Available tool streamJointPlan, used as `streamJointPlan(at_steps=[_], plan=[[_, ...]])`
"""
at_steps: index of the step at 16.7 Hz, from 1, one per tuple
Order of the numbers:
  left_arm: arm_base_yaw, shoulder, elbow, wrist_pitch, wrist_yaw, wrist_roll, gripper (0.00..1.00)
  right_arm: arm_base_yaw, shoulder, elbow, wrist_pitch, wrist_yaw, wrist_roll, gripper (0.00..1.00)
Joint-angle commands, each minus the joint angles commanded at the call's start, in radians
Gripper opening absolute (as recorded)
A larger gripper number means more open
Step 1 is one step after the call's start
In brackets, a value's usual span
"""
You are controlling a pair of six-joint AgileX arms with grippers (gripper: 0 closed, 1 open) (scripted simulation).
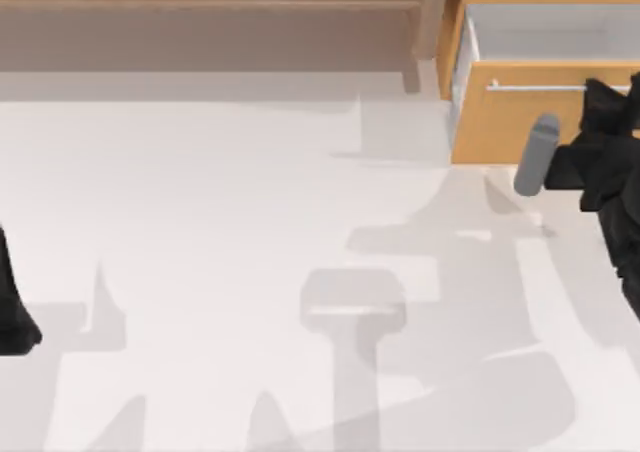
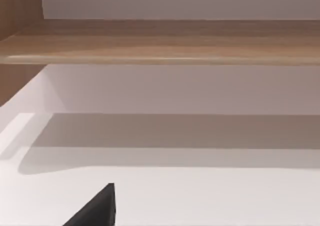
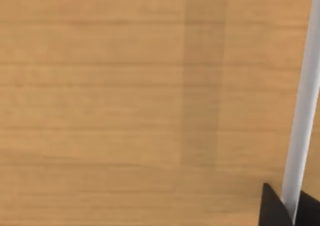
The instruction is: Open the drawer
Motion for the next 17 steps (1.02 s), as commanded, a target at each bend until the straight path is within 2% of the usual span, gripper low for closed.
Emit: streamJointPlan(at_steps=[4, 10, 17], plan=[[0.000, 0.000, 0.000, 0.000, 0.000, 0.000, 1.00, 0.023, -0.047, -0.115, 0.073, 0.021, 0.000, 0.00], [0.000, 0.000, 0.000, 0.000, 0.000, 0.000, 1.00, 0.029, -0.051, -0.133, 0.089, 0.026, -0.001, 0.00], [0.000, 0.000, 0.000, 0.000, 0.000, 0.000, 1.00, 0.093, -0.109, -0.350, 0.242, 0.091, 0.001, 0.00]])
